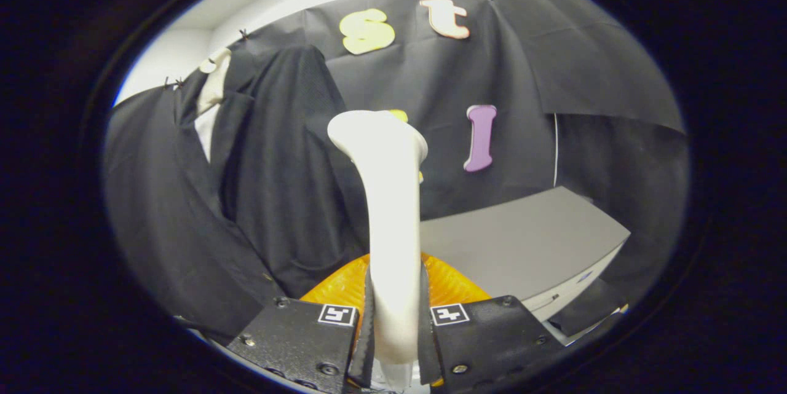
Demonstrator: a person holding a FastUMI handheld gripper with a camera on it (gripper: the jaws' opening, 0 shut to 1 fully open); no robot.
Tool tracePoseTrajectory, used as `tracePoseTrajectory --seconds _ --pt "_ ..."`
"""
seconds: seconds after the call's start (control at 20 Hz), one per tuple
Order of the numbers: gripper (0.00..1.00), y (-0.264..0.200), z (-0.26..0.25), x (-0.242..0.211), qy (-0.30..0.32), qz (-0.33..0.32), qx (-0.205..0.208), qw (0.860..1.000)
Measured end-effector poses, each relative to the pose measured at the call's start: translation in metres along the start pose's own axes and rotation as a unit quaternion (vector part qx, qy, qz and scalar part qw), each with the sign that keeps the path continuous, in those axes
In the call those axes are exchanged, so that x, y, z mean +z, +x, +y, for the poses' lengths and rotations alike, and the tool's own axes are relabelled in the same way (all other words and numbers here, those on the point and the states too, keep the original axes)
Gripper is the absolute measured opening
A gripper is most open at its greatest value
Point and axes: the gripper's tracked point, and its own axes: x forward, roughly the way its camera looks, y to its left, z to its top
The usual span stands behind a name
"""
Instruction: Iron the clothes twice with a garment steamer, once on the left side and once on the right side.
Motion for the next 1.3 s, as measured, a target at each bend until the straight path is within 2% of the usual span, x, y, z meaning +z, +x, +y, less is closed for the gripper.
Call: tracePoseTrajectory --seconds 0.3,0.5,0.75,1.05,1.3 --pt "0.31 -0.013 0.058 0.055 -0.021 -0.133 0.038 0.99" --pt "0.31 -0.01 0.082 0.084 -0.025 -0.195 0.027 0.98" --pt "0.31 -0.001 0.118 0.104 -0.044 -0.242 0.023 0.969" --pt "0.31 0.001 0.148 0.121 -0.083 -0.303 0.0 0.949" --pt "0.31 0.019 0.162 0.105 -0.096 -0.285 -0.004 0.954"
